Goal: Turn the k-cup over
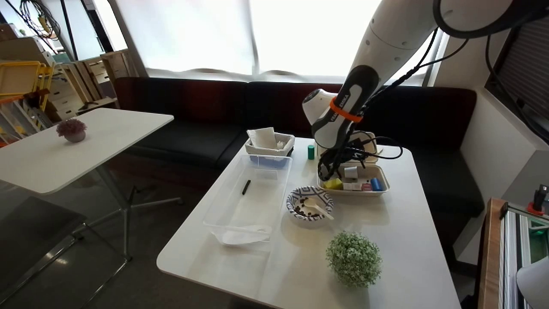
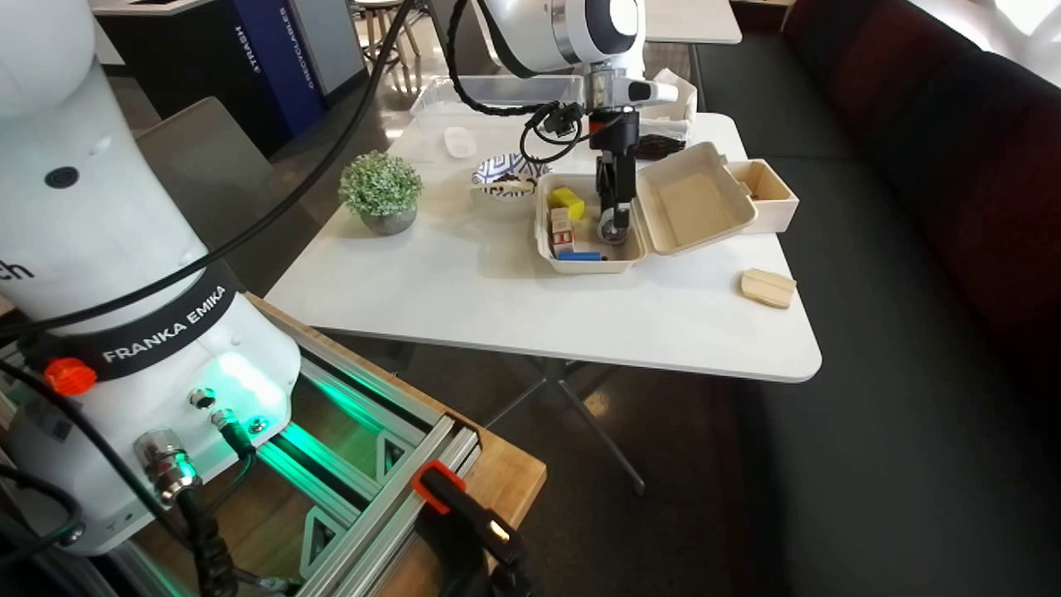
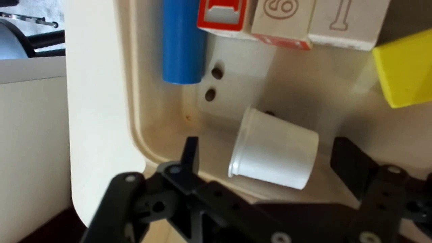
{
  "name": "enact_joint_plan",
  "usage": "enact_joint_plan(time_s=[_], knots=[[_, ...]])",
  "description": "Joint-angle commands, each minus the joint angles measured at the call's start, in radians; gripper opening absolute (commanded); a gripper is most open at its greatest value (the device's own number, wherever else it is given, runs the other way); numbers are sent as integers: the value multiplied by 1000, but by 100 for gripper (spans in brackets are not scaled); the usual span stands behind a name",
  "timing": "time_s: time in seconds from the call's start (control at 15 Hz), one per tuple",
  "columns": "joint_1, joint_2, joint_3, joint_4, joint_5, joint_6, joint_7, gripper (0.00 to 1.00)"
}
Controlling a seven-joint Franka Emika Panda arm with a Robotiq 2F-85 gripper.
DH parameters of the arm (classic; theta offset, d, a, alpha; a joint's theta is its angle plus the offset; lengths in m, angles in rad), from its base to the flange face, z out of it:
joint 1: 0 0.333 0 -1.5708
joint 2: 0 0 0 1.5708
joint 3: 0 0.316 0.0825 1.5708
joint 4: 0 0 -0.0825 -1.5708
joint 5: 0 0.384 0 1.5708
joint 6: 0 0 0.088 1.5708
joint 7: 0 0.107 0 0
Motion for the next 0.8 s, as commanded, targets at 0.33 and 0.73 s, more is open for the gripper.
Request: enact_joint_plan(time_s=[0.33, 0.73], knots=[[-56, -25, 54, -18, 108, 25, -79, 100], [-113, -94, 78, -103, 222, 121, -156, 100]])
